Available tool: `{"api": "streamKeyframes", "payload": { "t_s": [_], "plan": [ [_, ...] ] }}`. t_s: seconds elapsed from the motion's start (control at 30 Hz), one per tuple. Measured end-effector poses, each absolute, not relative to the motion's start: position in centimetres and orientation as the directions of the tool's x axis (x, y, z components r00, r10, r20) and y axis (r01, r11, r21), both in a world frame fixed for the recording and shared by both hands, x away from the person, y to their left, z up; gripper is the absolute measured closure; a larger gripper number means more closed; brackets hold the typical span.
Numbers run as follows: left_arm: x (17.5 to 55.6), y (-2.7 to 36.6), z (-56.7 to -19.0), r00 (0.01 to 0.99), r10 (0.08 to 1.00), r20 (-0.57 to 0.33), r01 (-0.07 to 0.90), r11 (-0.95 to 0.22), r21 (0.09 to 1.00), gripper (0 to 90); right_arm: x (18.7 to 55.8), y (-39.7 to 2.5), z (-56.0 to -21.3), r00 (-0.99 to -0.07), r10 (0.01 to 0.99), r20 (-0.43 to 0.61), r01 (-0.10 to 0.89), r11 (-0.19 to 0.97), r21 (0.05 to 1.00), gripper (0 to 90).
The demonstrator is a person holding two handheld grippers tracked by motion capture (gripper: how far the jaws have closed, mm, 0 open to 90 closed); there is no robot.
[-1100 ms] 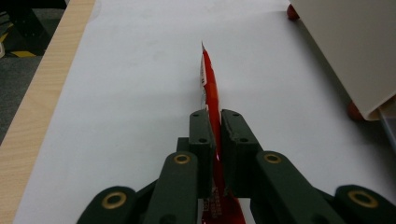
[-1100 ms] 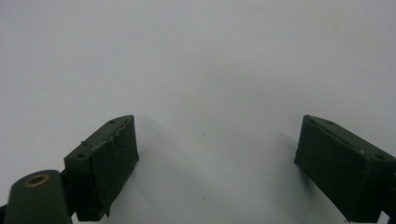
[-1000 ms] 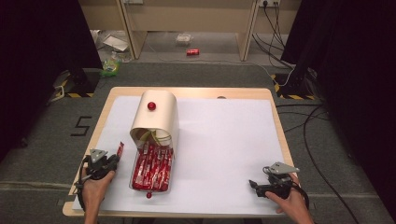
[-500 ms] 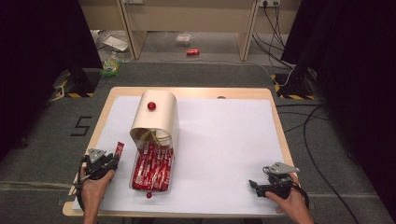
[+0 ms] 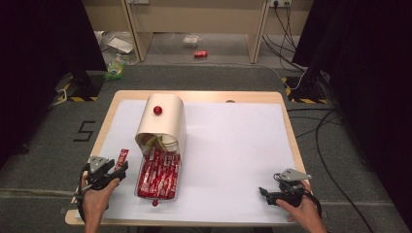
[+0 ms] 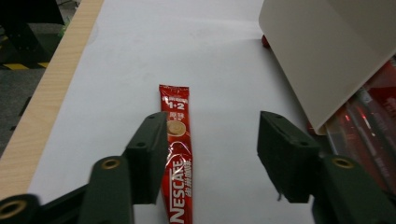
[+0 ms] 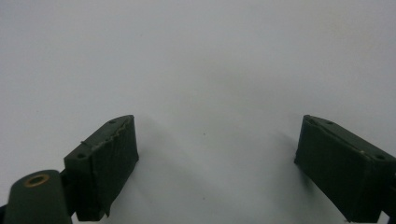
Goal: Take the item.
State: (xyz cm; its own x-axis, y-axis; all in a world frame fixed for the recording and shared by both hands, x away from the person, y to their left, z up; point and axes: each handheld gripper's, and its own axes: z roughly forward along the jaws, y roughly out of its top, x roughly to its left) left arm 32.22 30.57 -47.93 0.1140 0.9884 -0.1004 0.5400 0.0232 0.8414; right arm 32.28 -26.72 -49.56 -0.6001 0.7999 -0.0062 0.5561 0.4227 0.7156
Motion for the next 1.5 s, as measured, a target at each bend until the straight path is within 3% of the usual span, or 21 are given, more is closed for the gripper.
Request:
{"api": "streamKeyframes", "payload": {
  "t_s": [0.23,0.47,0.67,0.87,1.03,1.5],
  "plan": [
    [31.6,30.3,-47.9,0.12,0.985,-0.128,0.557,0.04,0.83,26.1,32.3,-26.7,-49.6,-0.6,0.8,-0.007,0.556,0.423,0.716,13.1],
    [30.3,29.6,-47.8,0.168,0.977,-0.128,0.556,0.013,0.831,16.8,32.3,-26.7,-49.6,-0.599,0.801,-0.005,0.557,0.422,0.715,13.1],
    [29.4,29.2,-47.2,0.196,0.971,-0.134,0.536,0.008,0.844,16.8,32.3,-26.7,-49.6,-0.6,0.8,-0.006,0.557,0.422,0.715,13.1],
    [28.7,28.9,-47.0,0.225,0.973,-0.05,0.508,-0.074,0.858,16.8,32.3,-26.7,-49.6,-0.6,0.8,-0.006,0.556,0.422,0.715,13.1],
    [27.6,28.3,-46.8,0.215,0.97,-0.112,0.515,-0.015,0.857,16.8,32.3,-26.7,-49.6,-0.6,0.8,-0.007,0.556,0.423,0.715,13.1],
    [25.8,29.4,-47.3,0.171,0.98,-0.107,0.507,0.006,0.862,17.0,32.3,-26.7,-49.6,-0.6,0.8,-0.006,0.556,0.423,0.715,13.1]
  ]
}}
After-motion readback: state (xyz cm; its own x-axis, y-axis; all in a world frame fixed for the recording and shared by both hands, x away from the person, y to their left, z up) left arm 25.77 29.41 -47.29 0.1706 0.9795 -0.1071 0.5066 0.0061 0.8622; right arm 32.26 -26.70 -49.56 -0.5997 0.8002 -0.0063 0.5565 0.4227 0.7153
